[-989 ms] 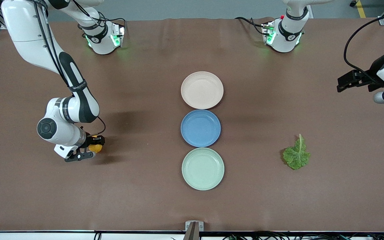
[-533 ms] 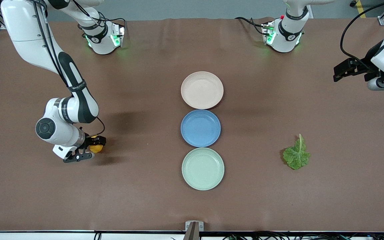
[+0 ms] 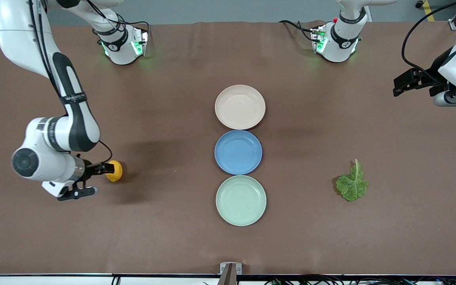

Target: Pick lemon and lettuce from plates

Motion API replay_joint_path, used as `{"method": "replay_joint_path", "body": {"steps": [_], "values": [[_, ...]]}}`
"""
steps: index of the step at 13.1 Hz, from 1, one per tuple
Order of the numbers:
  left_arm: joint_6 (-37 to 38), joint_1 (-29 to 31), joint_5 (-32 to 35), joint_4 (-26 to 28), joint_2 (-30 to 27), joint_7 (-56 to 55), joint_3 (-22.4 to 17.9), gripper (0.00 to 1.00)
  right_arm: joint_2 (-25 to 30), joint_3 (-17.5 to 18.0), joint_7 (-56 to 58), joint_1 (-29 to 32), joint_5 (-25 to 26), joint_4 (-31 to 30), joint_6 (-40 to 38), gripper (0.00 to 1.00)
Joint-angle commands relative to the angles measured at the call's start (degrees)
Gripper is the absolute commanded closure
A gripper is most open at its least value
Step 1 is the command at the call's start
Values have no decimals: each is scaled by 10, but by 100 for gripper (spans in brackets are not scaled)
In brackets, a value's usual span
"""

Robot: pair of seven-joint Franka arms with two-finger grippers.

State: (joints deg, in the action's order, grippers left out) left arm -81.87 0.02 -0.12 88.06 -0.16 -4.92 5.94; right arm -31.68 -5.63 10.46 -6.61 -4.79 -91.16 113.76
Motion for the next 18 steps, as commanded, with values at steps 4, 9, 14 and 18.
{"method": "replay_joint_path", "body": {"steps": [4,9,14,18], "values": [[-7,3,-8,4,-9,8,-2,0,62,-43,-14,11,-2,95,-187,0],[-16,-2,-10,4,-6,8,-1,0,105,-61,-31,20,-2,129,-228,0],[-19,-2,-9,4,-5,8,-1,0,106,-59,-31,47,-5,165,-275,0],[-20,-2,-8,4,-5,8,-2,0,123,-57,-25,45,13,165,-341,0]]}}
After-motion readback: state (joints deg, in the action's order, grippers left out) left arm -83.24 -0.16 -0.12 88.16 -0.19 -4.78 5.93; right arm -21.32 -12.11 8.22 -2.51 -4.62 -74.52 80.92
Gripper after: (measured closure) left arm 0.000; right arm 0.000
